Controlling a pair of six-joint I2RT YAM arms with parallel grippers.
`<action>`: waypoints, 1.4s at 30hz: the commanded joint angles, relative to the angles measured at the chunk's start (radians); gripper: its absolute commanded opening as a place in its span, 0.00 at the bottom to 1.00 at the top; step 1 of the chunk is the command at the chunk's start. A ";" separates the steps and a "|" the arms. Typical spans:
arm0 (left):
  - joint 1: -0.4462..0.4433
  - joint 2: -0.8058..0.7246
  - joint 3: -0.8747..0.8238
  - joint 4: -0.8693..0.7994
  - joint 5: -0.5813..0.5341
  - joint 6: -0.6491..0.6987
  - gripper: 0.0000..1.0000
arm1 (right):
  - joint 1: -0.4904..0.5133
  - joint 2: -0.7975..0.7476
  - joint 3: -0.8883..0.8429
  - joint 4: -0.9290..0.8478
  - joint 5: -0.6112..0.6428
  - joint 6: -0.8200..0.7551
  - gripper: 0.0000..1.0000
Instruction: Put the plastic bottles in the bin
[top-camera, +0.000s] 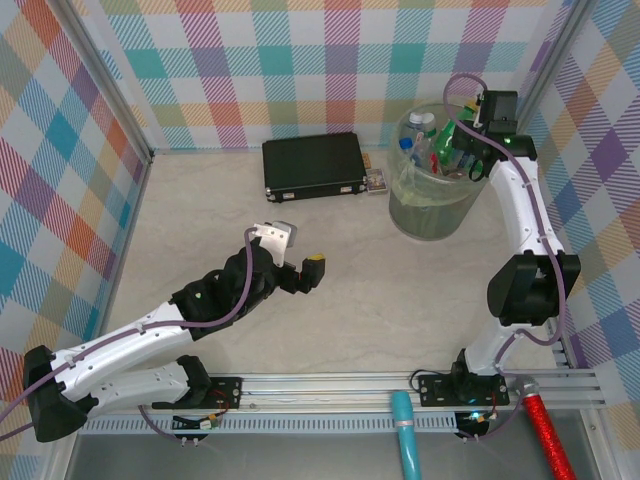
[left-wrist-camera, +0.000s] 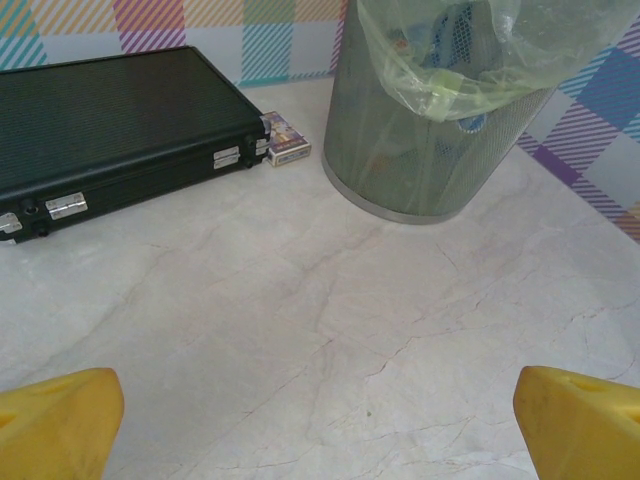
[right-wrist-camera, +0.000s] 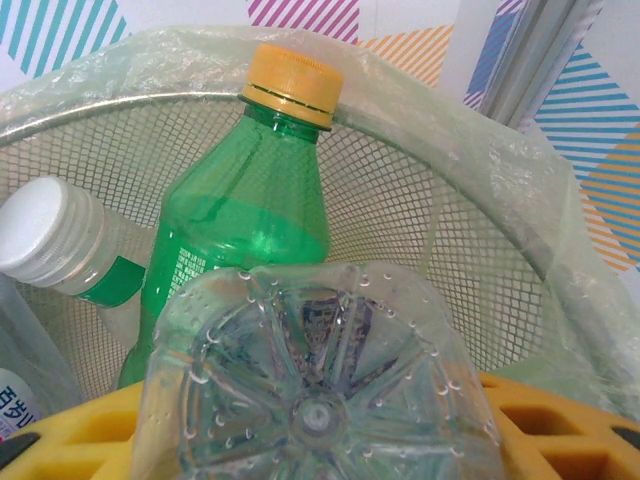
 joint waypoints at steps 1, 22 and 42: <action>0.012 -0.017 -0.019 0.032 0.015 -0.021 1.00 | 0.004 -0.003 0.045 -0.079 -0.013 0.011 0.50; 0.020 -0.072 -0.058 0.028 0.015 -0.043 1.00 | -0.030 -0.093 -0.025 -0.054 -0.147 0.270 0.58; 0.023 -0.071 -0.060 0.040 0.030 -0.047 1.00 | -0.035 -0.139 0.096 -0.138 -0.037 0.093 0.78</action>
